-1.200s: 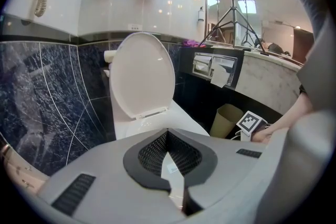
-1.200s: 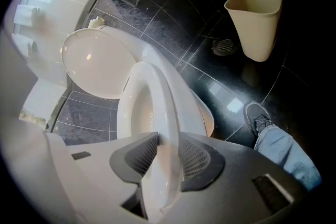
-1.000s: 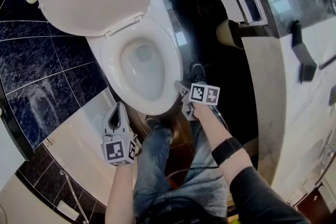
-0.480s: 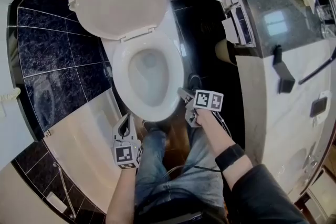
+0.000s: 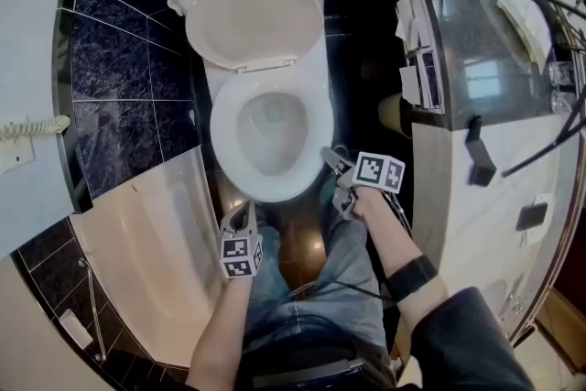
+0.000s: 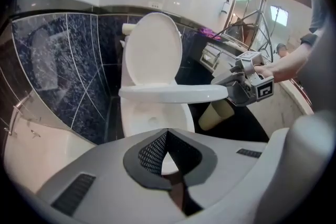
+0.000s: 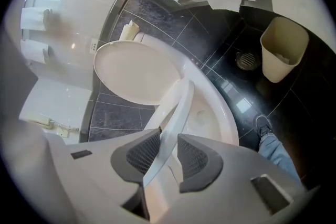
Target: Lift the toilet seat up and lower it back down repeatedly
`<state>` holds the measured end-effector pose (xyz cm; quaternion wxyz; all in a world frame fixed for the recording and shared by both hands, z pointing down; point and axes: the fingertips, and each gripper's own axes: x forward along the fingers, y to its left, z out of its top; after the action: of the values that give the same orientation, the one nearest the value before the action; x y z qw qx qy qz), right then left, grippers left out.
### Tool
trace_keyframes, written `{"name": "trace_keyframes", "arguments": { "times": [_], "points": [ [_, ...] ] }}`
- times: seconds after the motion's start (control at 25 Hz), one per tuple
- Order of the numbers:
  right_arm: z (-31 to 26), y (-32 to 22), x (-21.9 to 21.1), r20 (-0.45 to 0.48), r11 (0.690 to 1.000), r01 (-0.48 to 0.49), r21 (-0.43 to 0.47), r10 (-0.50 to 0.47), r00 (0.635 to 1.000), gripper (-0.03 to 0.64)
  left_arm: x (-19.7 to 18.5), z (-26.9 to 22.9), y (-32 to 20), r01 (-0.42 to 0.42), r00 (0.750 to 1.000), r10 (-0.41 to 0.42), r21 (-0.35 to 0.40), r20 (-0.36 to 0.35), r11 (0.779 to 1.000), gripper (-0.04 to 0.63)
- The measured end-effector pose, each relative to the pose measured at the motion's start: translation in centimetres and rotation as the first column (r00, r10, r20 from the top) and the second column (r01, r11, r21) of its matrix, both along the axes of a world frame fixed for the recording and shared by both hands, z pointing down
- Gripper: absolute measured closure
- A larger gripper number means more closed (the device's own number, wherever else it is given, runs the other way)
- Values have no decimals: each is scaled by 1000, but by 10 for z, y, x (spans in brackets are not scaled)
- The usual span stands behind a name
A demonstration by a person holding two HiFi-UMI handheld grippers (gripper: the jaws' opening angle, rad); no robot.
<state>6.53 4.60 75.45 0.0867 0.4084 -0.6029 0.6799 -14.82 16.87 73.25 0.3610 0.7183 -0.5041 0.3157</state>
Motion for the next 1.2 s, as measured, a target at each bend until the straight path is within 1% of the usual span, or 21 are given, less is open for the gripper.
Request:
{"name": "trace_keyframes", "arguments": {
  "times": [0.08, 0.2, 0.32, 0.48, 0.52, 0.6, 0.68, 0.84, 0.92, 1.0, 1.08, 1.2],
  "points": [
    [-6, -5, -3, -2, 1000, 8, -2, -8, 1000, 491, 7, -7, -22, 29, 999, -29, 35, -21, 999, 595],
    [-14, -8, -5, 2, 1000, 6, -13, -6, 1000, 488, 12, -23, -47, 68, 997, -66, 79, -33, 995, 595],
    [-24, -17, -4, 12, 1000, -4, -13, 4, 1000, 485, 15, -40, -63, 97, 994, -92, 99, -50, 990, 595],
    [-40, -31, -6, 30, 1000, -22, -11, 22, 999, 485, 11, -56, -83, 136, 990, -130, 124, -54, 983, 595],
    [-47, -36, -5, 36, 1000, -24, 2, 24, 999, 485, 11, -62, -89, 148, 988, -141, 128, -62, 981, 595],
    [-67, -46, -5, 46, 999, -12, 40, 10, 999, 548, 10, -74, -103, 171, 984, -162, 134, -75, 976, 595],
    [-87, -56, -6, 43, 996, 16, 88, -20, 999, 548, 9, -86, -117, 185, 981, -175, 148, -79, 971, 595],
    [-117, -76, 1, -10, 983, 63, 174, -62, 998, 600, 8, -108, -153, 189, 981, -177, 197, -78, 962, 595],
    [-128, -84, 7, -41, 973, 80, 215, -73, 996, 609, 9, -118, -173, 187, 982, -174, 227, -75, 956, 595],
    [-140, -92, 11, -80, 956, 116, 268, -98, 992, 609, 9, -128, -195, 179, 984, -169, 260, -61, 949, 595],
    [-150, -100, 14, -146, 927, 179, 329, -137, 980, 607, 7, -137, -217, 165, 986, -159, 290, -43, 943, 595],
    [-162, -111, 19, -255, 873, 279, 399, -187, 949, 604, 5, -149, -250, 148, 989, -148, 316, -22, 937, 595]
  ]
}}
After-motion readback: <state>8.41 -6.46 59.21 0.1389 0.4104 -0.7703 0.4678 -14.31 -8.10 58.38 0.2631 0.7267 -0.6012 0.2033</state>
